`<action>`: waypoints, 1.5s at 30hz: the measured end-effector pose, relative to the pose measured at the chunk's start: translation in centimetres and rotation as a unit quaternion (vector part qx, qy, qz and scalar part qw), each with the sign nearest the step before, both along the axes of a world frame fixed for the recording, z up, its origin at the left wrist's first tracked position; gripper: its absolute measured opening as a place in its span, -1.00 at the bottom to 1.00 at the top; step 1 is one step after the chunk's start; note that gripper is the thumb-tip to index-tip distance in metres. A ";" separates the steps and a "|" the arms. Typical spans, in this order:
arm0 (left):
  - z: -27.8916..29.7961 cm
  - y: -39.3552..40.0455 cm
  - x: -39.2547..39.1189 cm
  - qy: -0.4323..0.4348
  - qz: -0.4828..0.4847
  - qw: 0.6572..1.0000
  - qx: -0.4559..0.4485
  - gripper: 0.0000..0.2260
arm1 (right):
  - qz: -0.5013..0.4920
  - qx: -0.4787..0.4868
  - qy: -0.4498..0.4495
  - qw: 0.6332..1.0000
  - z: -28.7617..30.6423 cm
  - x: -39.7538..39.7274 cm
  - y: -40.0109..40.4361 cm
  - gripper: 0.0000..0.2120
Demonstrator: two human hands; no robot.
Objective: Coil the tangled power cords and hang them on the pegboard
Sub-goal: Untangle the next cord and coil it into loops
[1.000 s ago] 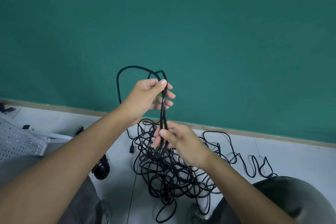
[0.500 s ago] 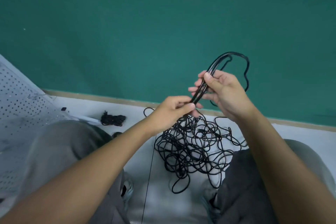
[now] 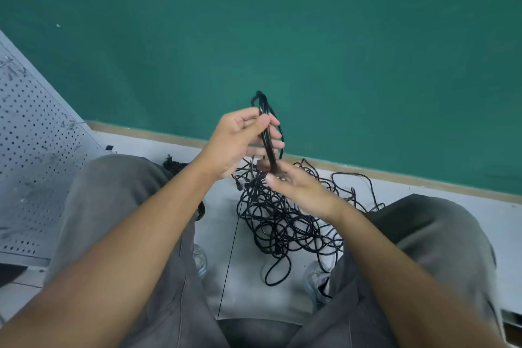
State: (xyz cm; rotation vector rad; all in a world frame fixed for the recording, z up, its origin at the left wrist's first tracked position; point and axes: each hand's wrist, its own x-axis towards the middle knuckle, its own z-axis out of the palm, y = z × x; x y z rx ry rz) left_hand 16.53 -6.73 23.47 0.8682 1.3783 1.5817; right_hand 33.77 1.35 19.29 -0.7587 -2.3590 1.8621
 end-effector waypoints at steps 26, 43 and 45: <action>-5.8 3.1 1.8 0.141 -0.112 0.980 -0.079 -0.87 | -0.197 -0.096 0.160 0.962 1.4 2.0 6.4 -0.68; -3.0 2.7 -0.7 -0.034 -0.012 0.999 -0.029 -0.80 | -0.039 0.055 -0.001 0.998 -2.3 -2.3 0.4 -0.87; -3.3 3.0 -0.6 -0.011 0.001 0.999 -0.035 -0.76 | -0.033 0.072 0.012 0.997 -1.3 -2.1 0.6 -0.86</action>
